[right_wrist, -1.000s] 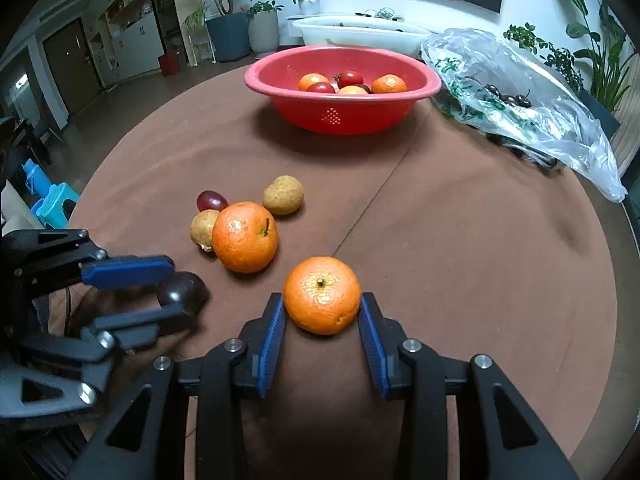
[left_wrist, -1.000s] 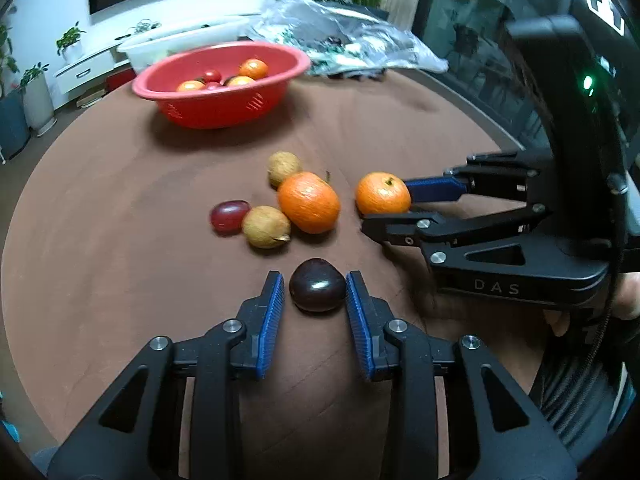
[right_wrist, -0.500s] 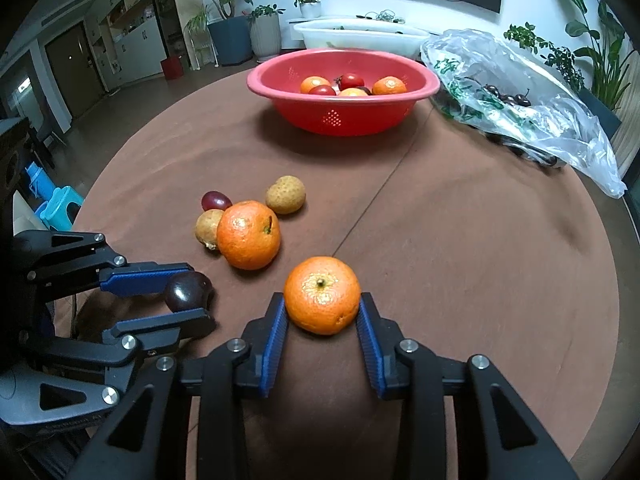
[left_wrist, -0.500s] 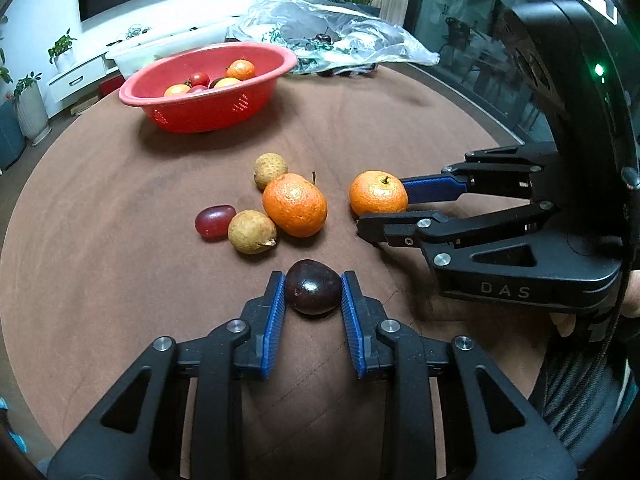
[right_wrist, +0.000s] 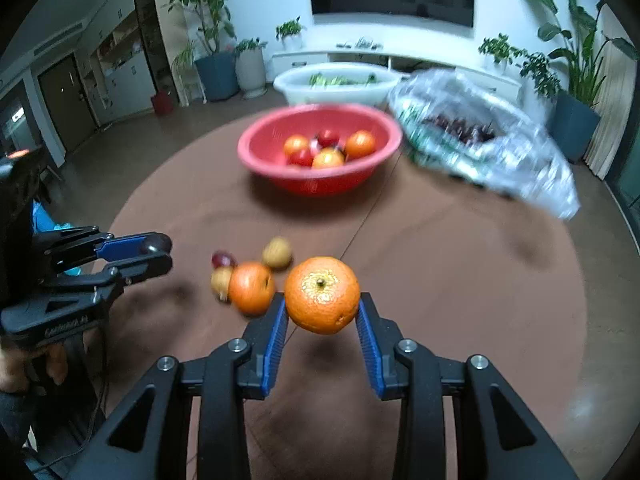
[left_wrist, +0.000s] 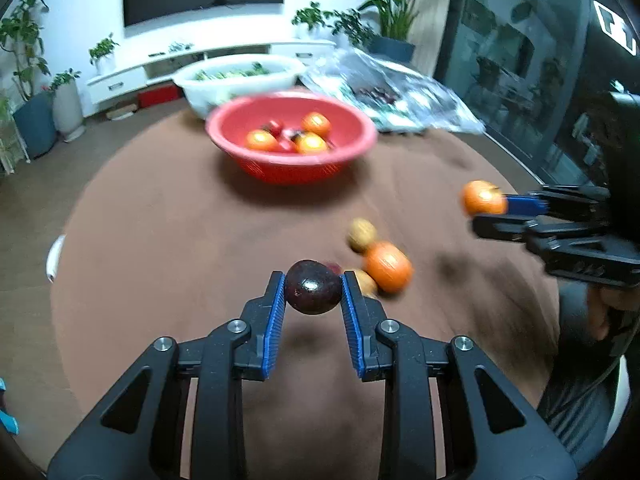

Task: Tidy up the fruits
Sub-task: 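Carry the dark plum and orange over the red basin with both grippers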

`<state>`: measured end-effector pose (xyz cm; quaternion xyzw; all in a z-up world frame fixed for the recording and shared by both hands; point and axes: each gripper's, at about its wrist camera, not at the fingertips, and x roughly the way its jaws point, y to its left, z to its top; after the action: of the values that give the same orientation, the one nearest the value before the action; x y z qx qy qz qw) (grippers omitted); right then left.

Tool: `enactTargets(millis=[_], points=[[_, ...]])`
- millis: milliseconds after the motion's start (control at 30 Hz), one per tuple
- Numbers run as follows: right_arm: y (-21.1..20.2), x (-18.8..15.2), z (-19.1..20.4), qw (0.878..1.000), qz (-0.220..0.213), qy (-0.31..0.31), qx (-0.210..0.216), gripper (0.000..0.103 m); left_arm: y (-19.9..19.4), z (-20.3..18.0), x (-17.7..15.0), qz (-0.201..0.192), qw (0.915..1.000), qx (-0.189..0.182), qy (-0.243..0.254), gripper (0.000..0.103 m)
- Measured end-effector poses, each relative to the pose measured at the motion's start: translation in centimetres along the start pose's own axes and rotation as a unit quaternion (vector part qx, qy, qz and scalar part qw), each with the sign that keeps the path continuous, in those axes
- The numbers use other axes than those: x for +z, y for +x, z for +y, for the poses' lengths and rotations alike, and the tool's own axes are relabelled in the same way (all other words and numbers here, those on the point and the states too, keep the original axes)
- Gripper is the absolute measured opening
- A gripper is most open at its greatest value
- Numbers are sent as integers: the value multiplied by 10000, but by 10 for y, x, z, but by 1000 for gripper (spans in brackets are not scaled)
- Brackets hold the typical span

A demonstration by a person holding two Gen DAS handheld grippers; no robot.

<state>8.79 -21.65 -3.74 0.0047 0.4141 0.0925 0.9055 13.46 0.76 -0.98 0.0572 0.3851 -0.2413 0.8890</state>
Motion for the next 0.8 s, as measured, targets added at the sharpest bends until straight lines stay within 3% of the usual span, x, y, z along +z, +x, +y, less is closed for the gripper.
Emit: enactTargets(millis=[267,467,633,800], points=[[-18,74,-25,9990,-418,85,-151,37,-11,38,91,-545,9972,463,210,26],[20,135,-20,9994,-342,-23,-1,37,38,37,151,-210,9980,312,499,26],[81,158,-18,9996,148,165,198,37,93,36,158,173,9980,270,538,26],[124,156,-15,9987,491,112,72,37,129,41,154,350,9979,262,471,26]])
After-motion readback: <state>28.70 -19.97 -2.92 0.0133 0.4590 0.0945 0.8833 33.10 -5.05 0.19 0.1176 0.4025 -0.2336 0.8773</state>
